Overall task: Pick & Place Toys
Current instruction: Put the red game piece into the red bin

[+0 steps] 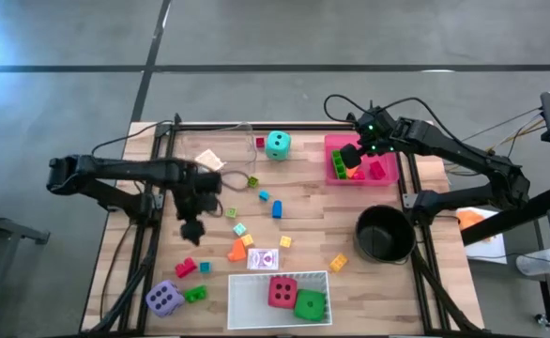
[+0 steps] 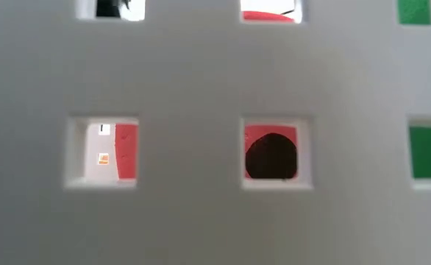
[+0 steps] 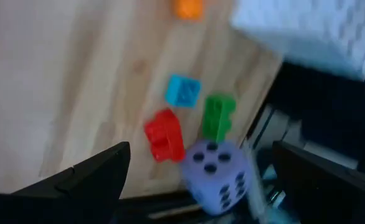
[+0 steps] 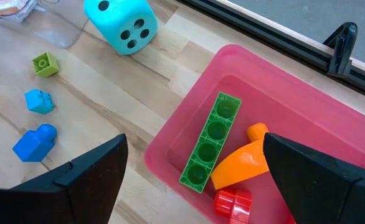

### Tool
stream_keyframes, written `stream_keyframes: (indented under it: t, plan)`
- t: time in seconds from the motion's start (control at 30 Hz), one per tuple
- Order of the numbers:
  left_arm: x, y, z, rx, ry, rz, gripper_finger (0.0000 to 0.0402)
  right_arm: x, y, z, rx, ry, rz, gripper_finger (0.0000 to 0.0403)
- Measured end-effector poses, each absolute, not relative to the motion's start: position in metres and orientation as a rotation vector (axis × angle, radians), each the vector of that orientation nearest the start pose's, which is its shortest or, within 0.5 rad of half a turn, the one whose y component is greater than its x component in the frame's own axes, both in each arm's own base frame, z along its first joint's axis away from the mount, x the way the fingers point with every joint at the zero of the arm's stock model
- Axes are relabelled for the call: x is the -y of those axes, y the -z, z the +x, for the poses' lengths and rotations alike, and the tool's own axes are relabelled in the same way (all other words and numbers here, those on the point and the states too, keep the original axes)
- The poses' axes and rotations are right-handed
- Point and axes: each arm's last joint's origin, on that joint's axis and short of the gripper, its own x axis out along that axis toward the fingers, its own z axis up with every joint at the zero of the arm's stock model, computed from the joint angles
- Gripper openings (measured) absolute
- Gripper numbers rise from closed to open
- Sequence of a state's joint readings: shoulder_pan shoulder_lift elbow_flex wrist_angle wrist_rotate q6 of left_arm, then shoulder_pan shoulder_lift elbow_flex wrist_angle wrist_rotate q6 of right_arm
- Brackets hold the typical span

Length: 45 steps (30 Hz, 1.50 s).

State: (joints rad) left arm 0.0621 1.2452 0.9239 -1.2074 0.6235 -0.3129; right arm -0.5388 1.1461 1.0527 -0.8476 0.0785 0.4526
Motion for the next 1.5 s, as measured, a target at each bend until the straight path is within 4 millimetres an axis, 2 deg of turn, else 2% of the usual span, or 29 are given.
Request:
stream_keyframes:
  t: [0.13,0.23,0.43,0.6,0.77,0.93,1.03,1.27,1.5]
  plan:
    - [0.032,-0.245,0.189,-1.584,0.347,-0.659,0.0389,0.114,-0.303,0.186,-0.791,0.777,0.624,0.0366]
    - [0.047,-0.245,0.186,-1.631,0.405,-0.672,0.0389,0.114,-0.303,0.186,-0.791,0.777,0.624,0.0366]
    - [0.073,-0.245,0.178,-1.728,0.409,-0.694,0.0389,0.114,-0.303,0.186,-0.791,0.777,0.624,0.0366]
    - [0.09,-0.246,0.176,-1.74,0.429,-0.682,0.0389,0.114,-0.303,0.186,-0.791,0.777,0.624,0.0366]
    - [0.095,-0.247,0.183,-1.675,0.422,-0.731,0.0389,0.114,-0.303,0.186,-0.791,0.778,0.624,0.0366]
    - [0.094,-0.243,0.193,-1.57,0.239,-0.675,0.0389,0.114,-0.303,0.186,-0.791,0.777,0.624,0.0366]
    - [0.093,-0.232,0.195,-1.583,0.14,-0.626,0.0389,0.114,-0.303,0.186,-0.791,0.777,0.624,0.0366]
    - [0.097,-0.198,0.196,-1.72,0.044,-0.585,0.0389,0.114,-0.303,0.186,-0.791,0.777,0.624,0.0366]
    - [0.091,-0.168,0.183,-1.808,-0.031,-0.557,0.0389,0.114,-0.303,0.186,-0.791,0.778,0.624,0.0366]
